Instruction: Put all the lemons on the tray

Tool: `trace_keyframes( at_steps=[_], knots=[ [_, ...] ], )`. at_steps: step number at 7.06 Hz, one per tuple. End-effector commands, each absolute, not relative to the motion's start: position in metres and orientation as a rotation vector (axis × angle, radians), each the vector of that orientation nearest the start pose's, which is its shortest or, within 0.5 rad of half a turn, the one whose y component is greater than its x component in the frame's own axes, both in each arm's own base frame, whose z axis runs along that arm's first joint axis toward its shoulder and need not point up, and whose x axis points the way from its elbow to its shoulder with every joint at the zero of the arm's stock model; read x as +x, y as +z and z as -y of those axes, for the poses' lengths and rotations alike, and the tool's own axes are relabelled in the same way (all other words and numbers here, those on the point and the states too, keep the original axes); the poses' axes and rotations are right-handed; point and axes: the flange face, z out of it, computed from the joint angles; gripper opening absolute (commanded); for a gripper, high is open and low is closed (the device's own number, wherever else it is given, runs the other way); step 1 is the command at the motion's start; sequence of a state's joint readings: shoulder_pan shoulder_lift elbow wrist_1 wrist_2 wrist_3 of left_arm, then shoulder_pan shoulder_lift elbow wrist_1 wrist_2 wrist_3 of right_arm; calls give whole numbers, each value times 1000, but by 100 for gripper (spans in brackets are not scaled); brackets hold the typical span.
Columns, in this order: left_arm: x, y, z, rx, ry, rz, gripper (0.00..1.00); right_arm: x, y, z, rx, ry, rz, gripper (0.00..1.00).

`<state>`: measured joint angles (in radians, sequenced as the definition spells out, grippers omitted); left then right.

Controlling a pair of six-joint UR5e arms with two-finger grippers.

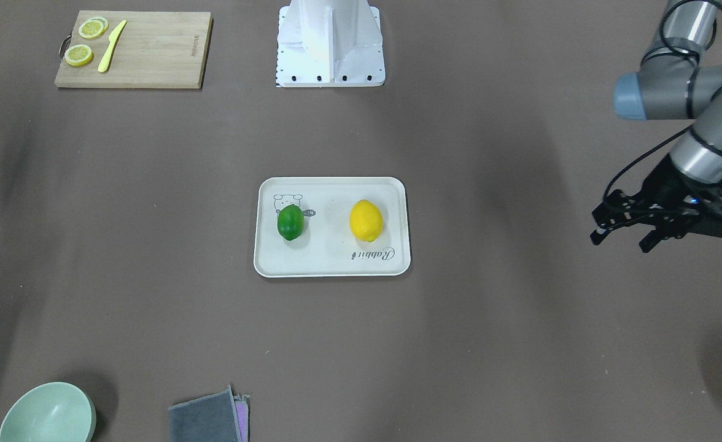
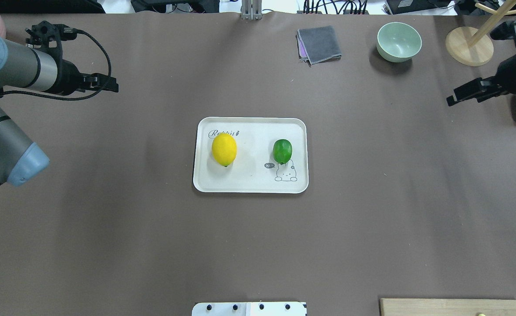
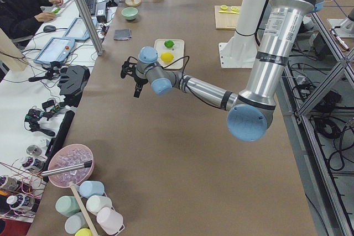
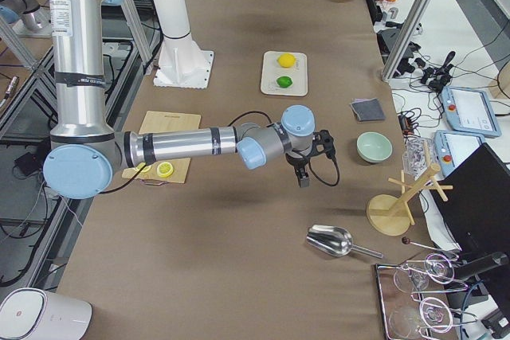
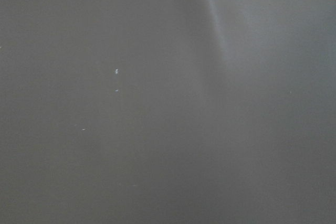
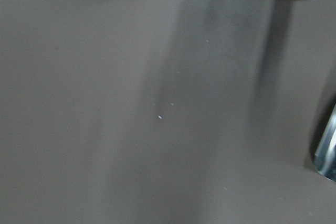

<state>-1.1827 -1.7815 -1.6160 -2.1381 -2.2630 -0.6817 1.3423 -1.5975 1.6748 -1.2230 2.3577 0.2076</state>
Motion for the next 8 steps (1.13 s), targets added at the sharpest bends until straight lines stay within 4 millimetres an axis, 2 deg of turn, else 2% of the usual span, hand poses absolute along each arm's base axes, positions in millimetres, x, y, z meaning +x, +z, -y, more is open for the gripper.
trace_keyframes(
  at_steps=[1,2,3,4,5,6,7,8],
  knots=[
    [74,480,570,360,110,-898,98,12,631,470,174,-198,750,100],
    [32,482,571,348,111,-830,98,33,651,455,152,-194,701,100],
    [-9,499,573,350,139,-717,98,45,670,436,115,-170,683,100],
    [-28,522,571,299,193,-614,98,60,682,420,98,-127,683,100],
    [-37,531,567,249,163,-602,98,76,676,418,79,-75,701,100],
    [-40,556,548,202,142,-611,98,78,642,422,45,-57,700,100],
    [-40,569,536,171,104,-615,98,79,619,420,18,-45,703,100],
    [-41,587,524,137,84,-615,98,78,620,418,6,-35,712,100]
  ],
)
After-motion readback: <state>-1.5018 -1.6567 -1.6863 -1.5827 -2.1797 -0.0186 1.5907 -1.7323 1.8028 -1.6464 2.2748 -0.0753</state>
